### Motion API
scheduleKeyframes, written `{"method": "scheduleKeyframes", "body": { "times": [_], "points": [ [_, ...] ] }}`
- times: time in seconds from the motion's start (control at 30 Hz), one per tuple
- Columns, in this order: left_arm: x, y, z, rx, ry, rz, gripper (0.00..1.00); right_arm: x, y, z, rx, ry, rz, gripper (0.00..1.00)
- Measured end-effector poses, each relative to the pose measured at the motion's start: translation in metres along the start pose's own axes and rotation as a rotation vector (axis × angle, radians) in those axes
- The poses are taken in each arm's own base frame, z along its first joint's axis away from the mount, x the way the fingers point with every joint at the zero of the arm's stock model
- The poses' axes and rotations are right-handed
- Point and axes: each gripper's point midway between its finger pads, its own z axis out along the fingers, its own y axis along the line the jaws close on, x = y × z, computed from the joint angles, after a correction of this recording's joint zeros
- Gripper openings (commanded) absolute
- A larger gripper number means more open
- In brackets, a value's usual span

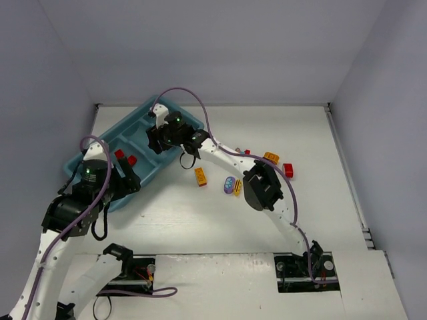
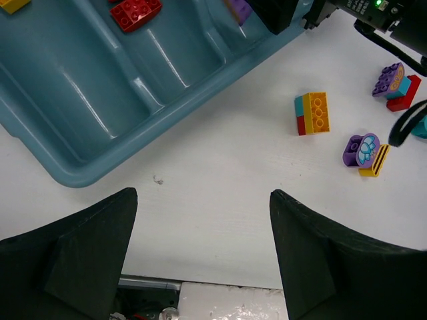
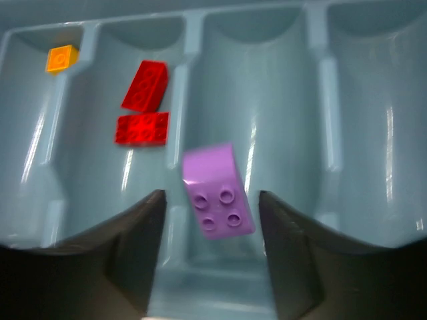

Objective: Sort the legos into containers by color

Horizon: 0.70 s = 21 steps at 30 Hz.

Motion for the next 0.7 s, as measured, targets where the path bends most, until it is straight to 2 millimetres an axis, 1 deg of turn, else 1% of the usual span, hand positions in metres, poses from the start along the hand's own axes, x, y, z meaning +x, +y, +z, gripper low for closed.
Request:
{"method": "scheduleKeyframes", "body": {
  "times": [0.13, 0.27, 0.33, 0.4, 0.47, 0.5, 0.53, 0.6, 0.63, 0.7],
  "points": [
    [0.002, 0.002, -0.003, 0.001, -0.002, -0.007, 0.74, -0.007, -0.008, 0.008, 0.031, -0.042, 0.002, 0.73],
    [0.006, 0.003, 0.000, -0.007, 0.012, -0.004, 0.73, -0.012, -0.017, 0.008, 0.081, -0.066, 0.014, 0.74],
    [0.006, 0.002, 0.003, -0.010, 0.018, -0.002, 0.73, -0.013, -0.026, 0.005, 0.124, -0.074, 0.023, 0.74],
    [0.006, 0.001, 0.006, -0.013, 0.025, 0.001, 0.73, -0.003, -0.040, -0.008, 0.188, -0.052, 0.045, 0.74],
    [0.006, 0.000, 0.009, -0.015, 0.032, 0.003, 0.74, 0.009, -0.059, -0.030, 0.269, -0.023, 0.072, 0.75],
    [0.006, -0.001, 0.011, -0.016, 0.035, 0.006, 0.74, 0.016, -0.072, -0.047, 0.317, -0.004, 0.093, 0.76],
    [0.005, -0.002, 0.012, -0.016, 0.036, 0.008, 0.74, 0.019, -0.086, -0.064, 0.367, 0.001, 0.110, 0.77],
    [0.004, -0.004, 0.016, -0.013, 0.039, 0.014, 0.74, 0.030, -0.116, -0.106, 0.472, 0.016, 0.164, 0.78],
    [0.004, -0.005, 0.017, -0.010, 0.041, 0.017, 0.74, 0.033, -0.133, -0.129, 0.524, 0.013, 0.194, 0.79],
    [0.003, -0.009, 0.020, 0.001, 0.043, 0.021, 0.74, 0.040, -0.167, -0.180, 0.635, -0.002, 0.258, 0.80]
  ]
}}
